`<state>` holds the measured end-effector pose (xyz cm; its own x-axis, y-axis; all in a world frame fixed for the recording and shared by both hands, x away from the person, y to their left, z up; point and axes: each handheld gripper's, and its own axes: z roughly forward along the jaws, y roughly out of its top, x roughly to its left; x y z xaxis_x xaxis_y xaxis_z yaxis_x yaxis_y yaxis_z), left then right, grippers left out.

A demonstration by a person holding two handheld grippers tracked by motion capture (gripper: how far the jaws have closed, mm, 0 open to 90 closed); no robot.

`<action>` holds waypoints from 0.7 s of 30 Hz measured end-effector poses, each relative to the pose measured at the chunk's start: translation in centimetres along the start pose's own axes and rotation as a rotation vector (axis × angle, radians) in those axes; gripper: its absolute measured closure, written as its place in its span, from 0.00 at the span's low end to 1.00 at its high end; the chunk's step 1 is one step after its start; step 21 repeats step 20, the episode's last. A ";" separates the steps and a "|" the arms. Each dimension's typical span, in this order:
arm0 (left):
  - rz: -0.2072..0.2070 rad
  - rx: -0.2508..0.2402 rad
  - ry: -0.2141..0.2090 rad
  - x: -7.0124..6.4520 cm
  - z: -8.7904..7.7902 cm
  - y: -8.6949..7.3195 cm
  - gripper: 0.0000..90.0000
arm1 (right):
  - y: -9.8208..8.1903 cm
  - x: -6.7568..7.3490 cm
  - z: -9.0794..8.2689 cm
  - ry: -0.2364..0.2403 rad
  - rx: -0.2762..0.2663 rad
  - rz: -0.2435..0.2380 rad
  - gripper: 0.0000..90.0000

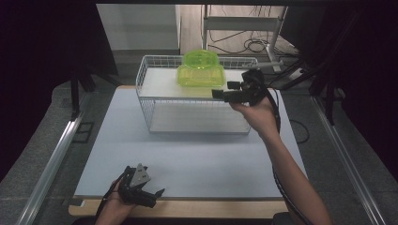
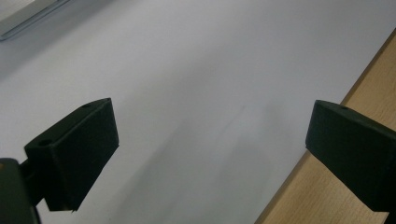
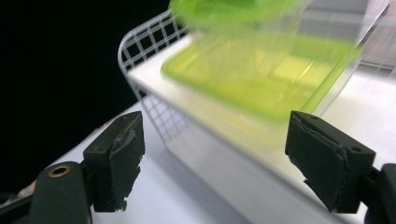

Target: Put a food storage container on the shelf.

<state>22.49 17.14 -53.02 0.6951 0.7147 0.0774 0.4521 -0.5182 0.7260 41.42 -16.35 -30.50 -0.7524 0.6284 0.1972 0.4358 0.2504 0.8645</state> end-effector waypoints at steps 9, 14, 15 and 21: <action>0.004 -0.005 0.006 0.0 0.0 -0.1 0.03 | -11.6 1.4 0.8 -0.008 0.071 -0.048 0.16; 0.009 -0.005 0.003 -0.2 0.2 -0.2 0.03 | -18.7 1.4 0.9 -0.071 0.108 -0.106 0.13; 0.014 -0.004 0.004 -0.2 0.2 -0.2 0.03 | -19.8 1.3 0.9 -0.078 0.114 -0.109 0.12; 0.011 -0.002 0.016 0.1 0.2 -0.4 0.02 | -22.7 0.7 1.2 -0.075 0.209 -0.084 0.11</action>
